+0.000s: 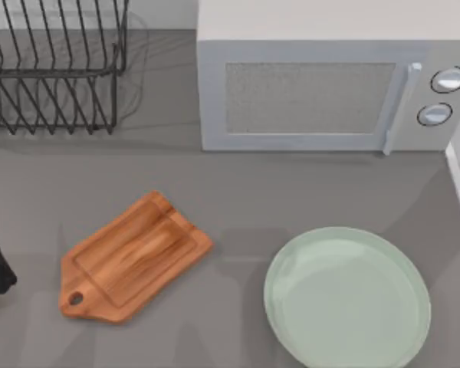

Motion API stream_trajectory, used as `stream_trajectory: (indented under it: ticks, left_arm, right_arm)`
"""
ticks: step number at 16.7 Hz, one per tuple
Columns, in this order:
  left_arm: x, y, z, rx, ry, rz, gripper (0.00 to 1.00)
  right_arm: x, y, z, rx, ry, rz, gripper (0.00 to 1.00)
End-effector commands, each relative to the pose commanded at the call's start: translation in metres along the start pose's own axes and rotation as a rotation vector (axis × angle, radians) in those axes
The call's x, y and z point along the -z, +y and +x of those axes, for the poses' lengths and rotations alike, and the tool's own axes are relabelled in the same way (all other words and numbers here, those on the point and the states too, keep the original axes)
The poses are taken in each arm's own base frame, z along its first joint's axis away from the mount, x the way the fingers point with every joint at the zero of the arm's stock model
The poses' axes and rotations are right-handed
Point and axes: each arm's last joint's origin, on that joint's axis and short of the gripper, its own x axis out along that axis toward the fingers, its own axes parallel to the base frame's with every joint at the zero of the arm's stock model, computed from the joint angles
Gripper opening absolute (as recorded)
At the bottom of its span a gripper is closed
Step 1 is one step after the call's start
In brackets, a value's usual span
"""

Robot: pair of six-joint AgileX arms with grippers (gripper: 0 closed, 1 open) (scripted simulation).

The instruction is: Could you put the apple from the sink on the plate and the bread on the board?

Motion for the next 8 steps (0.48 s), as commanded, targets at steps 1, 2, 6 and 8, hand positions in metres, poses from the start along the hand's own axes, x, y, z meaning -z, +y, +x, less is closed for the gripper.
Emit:
stream_trajectory:
  ticks: [1, 2, 6, 8]
  left_arm:
    - [0.000, 0.000, 0.000, 0.000, 0.000, 0.000, 1.00]
    - [0.000, 0.000, 0.000, 0.000, 0.000, 0.000, 1.00]
    - [0.000, 0.000, 0.000, 0.000, 0.000, 0.000, 1.00]
    - [0.000, 0.000, 0.000, 0.000, 0.000, 0.000, 1.00]
  right_arm:
    - [0.003, 0.001, 0.012, -0.002, 0.008, 0.001, 1.00]
    - [0.005, 0.001, 0.021, -0.004, 0.014, 0.001, 1.00]
    - [0.006, 0.001, 0.025, -0.005, 0.018, 0.001, 1.00]
    - [0.006, 0.001, 0.025, -0.005, 0.018, 0.001, 0.92]
